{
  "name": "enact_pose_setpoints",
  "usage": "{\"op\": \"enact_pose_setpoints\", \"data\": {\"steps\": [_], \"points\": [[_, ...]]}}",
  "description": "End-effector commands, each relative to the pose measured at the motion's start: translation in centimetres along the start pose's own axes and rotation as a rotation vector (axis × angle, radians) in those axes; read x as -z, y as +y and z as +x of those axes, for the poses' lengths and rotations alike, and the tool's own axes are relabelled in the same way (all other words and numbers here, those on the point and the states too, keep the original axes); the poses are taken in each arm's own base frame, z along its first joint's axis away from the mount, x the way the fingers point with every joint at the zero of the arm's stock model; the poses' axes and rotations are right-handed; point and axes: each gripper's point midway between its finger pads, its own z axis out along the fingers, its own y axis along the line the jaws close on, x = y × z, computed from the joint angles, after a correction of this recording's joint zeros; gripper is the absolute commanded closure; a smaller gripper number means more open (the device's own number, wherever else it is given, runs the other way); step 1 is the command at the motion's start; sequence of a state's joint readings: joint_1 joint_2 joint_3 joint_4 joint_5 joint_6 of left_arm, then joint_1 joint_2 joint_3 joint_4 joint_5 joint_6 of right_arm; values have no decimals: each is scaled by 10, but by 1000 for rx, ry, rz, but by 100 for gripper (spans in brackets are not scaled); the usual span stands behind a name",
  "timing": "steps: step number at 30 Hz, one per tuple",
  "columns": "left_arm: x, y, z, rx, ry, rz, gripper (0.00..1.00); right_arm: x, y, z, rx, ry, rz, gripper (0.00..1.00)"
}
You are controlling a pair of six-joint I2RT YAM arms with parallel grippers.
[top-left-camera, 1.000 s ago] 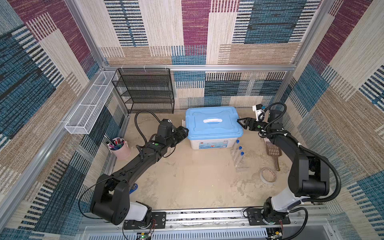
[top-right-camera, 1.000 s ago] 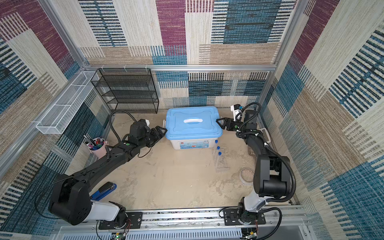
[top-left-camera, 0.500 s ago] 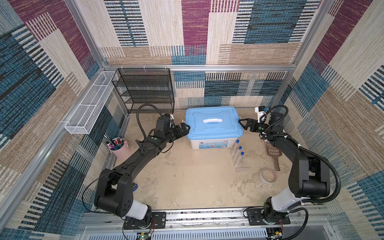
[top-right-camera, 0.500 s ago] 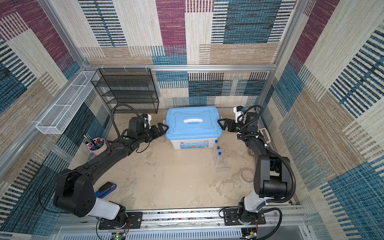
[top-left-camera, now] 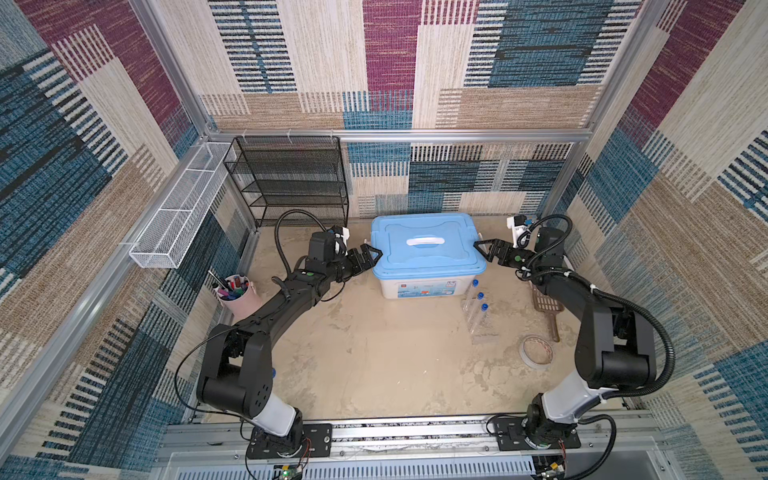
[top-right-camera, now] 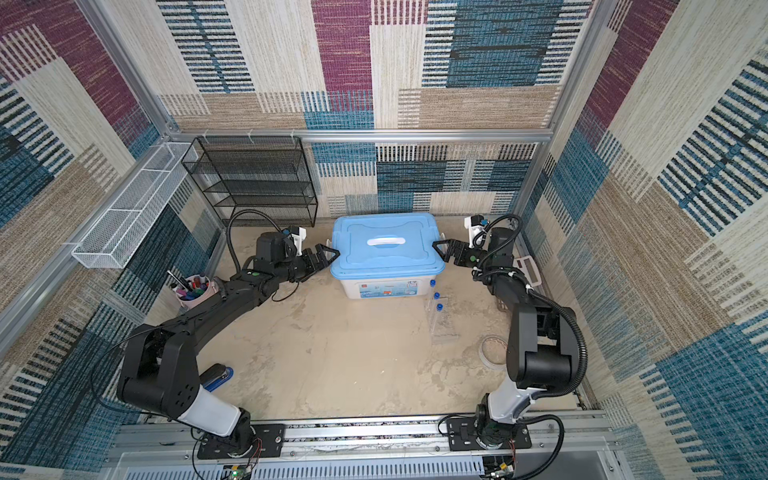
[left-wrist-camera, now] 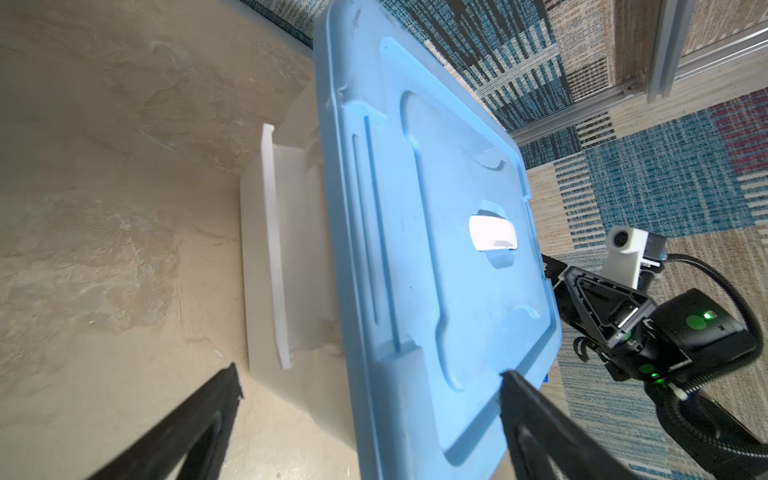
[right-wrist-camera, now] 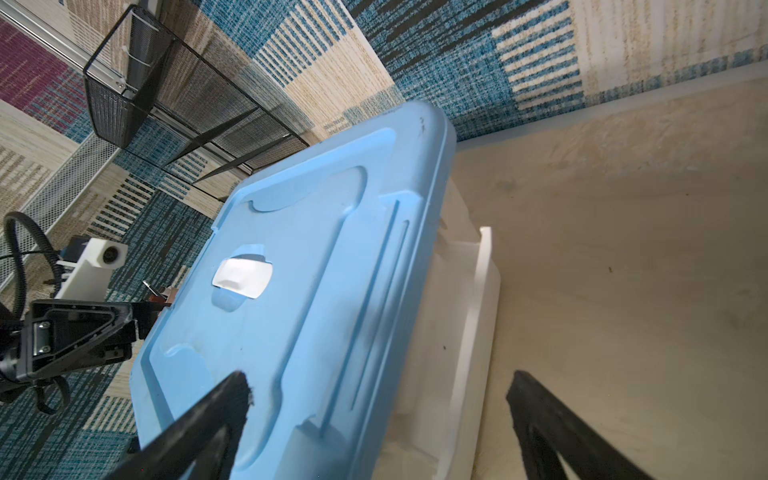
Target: Organize the chemistry lab equipment
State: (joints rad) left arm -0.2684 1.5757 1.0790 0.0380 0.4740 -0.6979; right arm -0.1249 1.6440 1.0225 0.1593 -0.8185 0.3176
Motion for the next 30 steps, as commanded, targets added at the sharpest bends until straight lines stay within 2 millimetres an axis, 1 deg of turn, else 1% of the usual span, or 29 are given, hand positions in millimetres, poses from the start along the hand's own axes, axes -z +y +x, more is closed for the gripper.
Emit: {"op": "enact_pose_setpoints", "data": {"steps": [1,7,13,14,21,30], "points": [[-3,-10,-5,-9,-1,68,1,-1,8,-8,5,-26,-50,1],[-9,-12,-6,16,-2,108,1,-3,8,-6,-16,-20,-80,1],[-14,-15,-12,27,-18,136,1,-7,7,0,-50,-2,-105,1],[-14,-19,-8,29,7,161,1,-7,7,0,-57,-1,-110,1],[-19,-20,-7,48,14,192,1,-8,13,2,-86,8,-159,1],[-23,-20,-11,55,3,194,1,-10,18,6,-127,31,-217,0]]}}
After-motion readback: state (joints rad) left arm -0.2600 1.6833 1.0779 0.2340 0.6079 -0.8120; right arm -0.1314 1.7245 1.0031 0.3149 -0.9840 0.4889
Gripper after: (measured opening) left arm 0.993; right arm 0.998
